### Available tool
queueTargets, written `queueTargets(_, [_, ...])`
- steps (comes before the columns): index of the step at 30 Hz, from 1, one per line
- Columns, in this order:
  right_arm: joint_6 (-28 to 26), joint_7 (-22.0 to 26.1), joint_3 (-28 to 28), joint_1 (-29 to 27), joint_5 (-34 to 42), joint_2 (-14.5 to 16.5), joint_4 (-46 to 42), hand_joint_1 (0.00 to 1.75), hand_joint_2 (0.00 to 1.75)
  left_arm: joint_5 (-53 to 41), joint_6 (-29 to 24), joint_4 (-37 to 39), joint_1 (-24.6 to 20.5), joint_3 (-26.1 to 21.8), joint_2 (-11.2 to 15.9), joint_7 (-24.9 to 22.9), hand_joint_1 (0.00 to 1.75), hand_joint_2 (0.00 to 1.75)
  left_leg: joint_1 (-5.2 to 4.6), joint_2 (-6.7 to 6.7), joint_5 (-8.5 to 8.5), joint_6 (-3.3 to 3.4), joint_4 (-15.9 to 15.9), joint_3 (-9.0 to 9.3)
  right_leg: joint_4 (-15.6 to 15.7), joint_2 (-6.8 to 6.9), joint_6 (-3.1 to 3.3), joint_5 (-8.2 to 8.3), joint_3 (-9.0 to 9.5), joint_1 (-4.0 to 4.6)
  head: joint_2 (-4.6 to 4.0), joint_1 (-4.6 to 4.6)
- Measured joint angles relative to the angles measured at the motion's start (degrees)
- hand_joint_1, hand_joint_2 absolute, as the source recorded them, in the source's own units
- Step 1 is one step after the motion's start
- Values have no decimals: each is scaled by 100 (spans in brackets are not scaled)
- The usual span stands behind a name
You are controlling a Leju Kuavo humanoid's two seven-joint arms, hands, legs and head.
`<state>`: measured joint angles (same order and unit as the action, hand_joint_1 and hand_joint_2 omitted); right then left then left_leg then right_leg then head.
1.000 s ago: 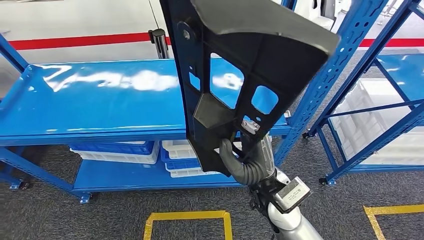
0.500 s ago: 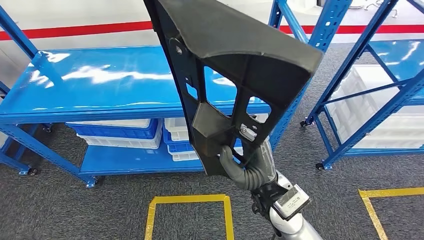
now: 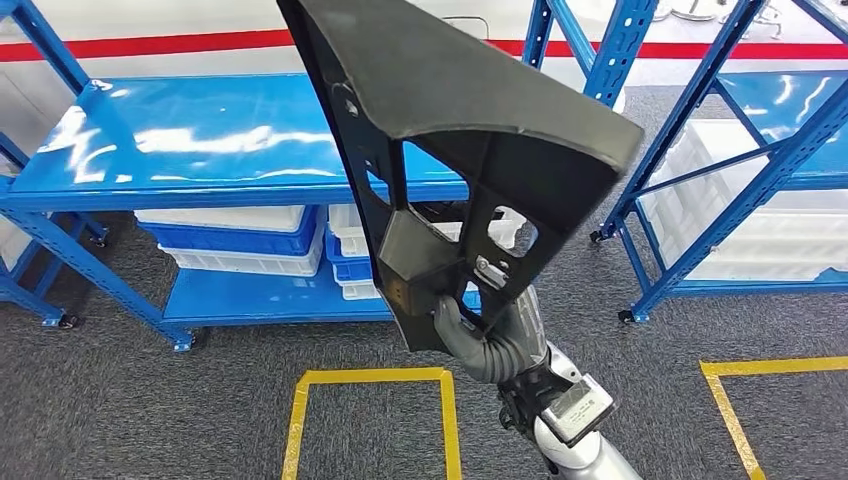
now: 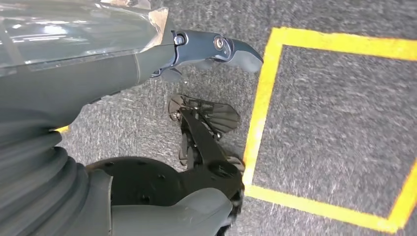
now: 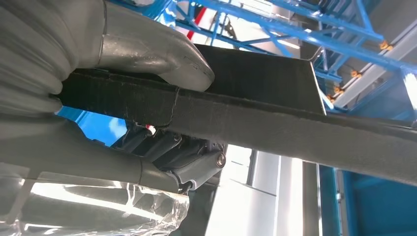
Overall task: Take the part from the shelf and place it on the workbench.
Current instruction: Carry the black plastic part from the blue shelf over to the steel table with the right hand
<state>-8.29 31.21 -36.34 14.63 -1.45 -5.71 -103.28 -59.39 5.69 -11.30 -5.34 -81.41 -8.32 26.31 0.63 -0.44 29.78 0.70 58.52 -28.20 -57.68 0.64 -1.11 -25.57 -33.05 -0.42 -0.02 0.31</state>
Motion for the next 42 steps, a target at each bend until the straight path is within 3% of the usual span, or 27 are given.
queueTargets(2, [-23,15,5,-46,-39,-3,-14,175,175,-16,20,0,-5,1,1,12,0,175,-23,26,-60,78,-105,-56,-33,-3,-74,35,-74,-6,0,5])
queueTargets(3, [-36,22,9,-76,-57,-7,-22,175,175,-21,24,0,-8,1,1,15,0,175,-22,42,-116,134,-148,-105,-119,-14,-76,-61,-134,-1,0,17])
queueTargets(5, [-58,34,21,-136,-84,-16,-37,175,175,-24,23,0,-14,1,1,19,0,175,-20,78,-266,239,-189,-249,-576,-35,-3,-530,-318,-1,0,48])
queueTargets(7, [-72,45,26,-191,-112,-24,-45,175,175,-14,20,0,-13,1,3,20,0,175,-43,91,-418,283,-187,-440,-1268,-42,35,-963,-471,-11,0,66])
queueTargets(8, [-74,53,27,-219,-127,-28,-46,175,175,-2,17,0,-13,1,4,21,0,175,-49,98,-495,284,-184,-540,-1522,-43,-4,-1001,-472,-19,0,68])
queueTargets(9, [-71,62,28,-242,-141,-33,-47,175,175,13,13,0,-12,1,4,21,0,175,-53,105,-575,275,-182,-645,-1627,-43,-73,-918,-405,-23,0,73])
queueTargets(10, [-62,70,28,-258,-150,-39,-47,175,175,25,10,0,-12,1,4,21,0,175,-53,110,-655,261,-179,-749,-1545,-43,-148,-765,-254,-29,0,75])
queueTargets(12, [-31,83,28,-270,-157,-48,-48,175,175,42,3,0,-15,1,1,21,0,175,-61,110,-809,214,-162,-931,-845,-42,-217,-567,333,-34,0,78])
queueTargets(14, [5,97,27,-271,-159,-49,-53,175,175,51,-12,0,-17,0,-6,21,0,175,-81,109,-944,154,-131,-1034,34,-53,-156,-677,898,-6,0,64])
queueTargets(15, [20,112,27,-273,-154,-50,-56,175,175,58,-22,0,-17,-1,-9,22,0,175,-86,110,-1005,120,-132,-1055,279,-59,-114,-739,1035,22,0,55])
queueTargets(17, [52,150,26,-277,-123,-50,-53,175,175,89,-47,0,-7,-2,-12,23,0,175,-61,101,-1084,55,-144,-1090,342,-56,-21,-701,983,-2,0,39])
queueTargets(18, [74,167,26,-276,-100,-49,-47,175,175,105,-60,0,0,-3,-12,23,0,175,-40,86,-970,17,-88,-1126,336,-47,40,-637,928,-30,0,33])
queueTargets(20, [113,182,26,-270,-60,-42,-32,175,175,126,-82,0,10,-7,-14,23,0,175,3,54,-393,-55,313,-1237,338,-24,165,-484,797,-83,0,8])
queueTargets(21, [125,183,25,-268,-47,-35,-24,175,175,131,-88,0,11,-8,-18,23,0,175,17,48,-29,-94,678,-1298,335,-19,199,-408,728,-67,0,-4])
queueTargets(22, [129,184,25,-266,-37,-26,-15,175,175,135,-90,0,10,-9,-22,23,0,175,37,45,218,-128,1090,-1354,328,-12,213,-335,652,-58,0,-11])
queueTargets(23, [131,184,23,-266,-28,-17,-4,175,175,140,-92,0,8,-10,-25,23,0,175,61,44,299,-159,1448,-1378,316,-8,199,-263,571,-51,1,-12])
queueTargets(24, [132,184,21,-266,-21,-9,8,175,175,143,-94,0,6,-11,-27,23,0,175,89,44,242,-188,1684,-1346,297,-3,182,-197,487,-49,1,-12])
queueTargets(25, [133,184,20,-266,-17,-5,19,175,175,145,-95,0,4,-14,-27,23,0,175,121,45,81,-210,1702,-1221,269,-1,156,-146,396,-54,1,-13])
queueTargets(27, [133,184,20,-261,-14,-1,31,175,175,147,-96,0,1,-19,-30,23,0,175,179,37,-157,-239,1129,-680,178,1,103,-90,247,-61,0,-16])
queueTargets(29, [132,188,21,-242,-14,2,34,175,175,147,-98,0,-4,-21,-34,23,0,175,185,11,-103,-219,368,-156,69,3,39,-50,130,-47,0,-13])
queueTargets(30, [132,190,21,-231,-13,3,34,175,175,150,-98,0,-11,-22,-36,28,0,175,164,3,-43,-192,153,-43,37,5,-6,-21,74,-40,0,-13])
queueTargets(33, [131,194,21,-216,-13,5,40,175,175,161,-113,0,-33,-23,-36,78,0,175,126,28,-29,-12,-66,-110,-57,5,-144,15,-124,-43,0,-1])
queueTargets(35, [130,196,20,-219,-14,2,51,175,175,162,-134,0,-31,-23,-36,111,0,175,111,51,-139,136,-117,-225,-464,-7,-101,-265,-346,-39,0,25])
queueTargets(38, [128,198,19,-228,-26,-6,80,175,175,169,-151,-2,-19,-25,-34,132,0,175,28,42,-302,209,-111,-432,-1487,-22,-5,-820,-673,-40,0,36])
queueTargets(39, [125,201,17,-232,-41,-8,90,175,175,171,-152,-2,-16,-25,-34,135,0,175,6,24,-357,214,-108,-499,-1573,-25,-13,-869,-631,-36,0,36])
queueTargets(40, [121,203,14,-235,-61,-8,96,175,175,172,-152,-1,-16,-25,-34,137,0,175,-11,0,-407,213,-106,-557,-1437,-32,-34,-838,-476,-29,0,36])
queueTargets(42, [108,214,3,-235,-116,-8,102,175,175,175,-152,0,-19,-25,-35,143,0,175,-28,-66,-498,193,-101,-644,-601,-116,-62,-658,113,-15,0,37])
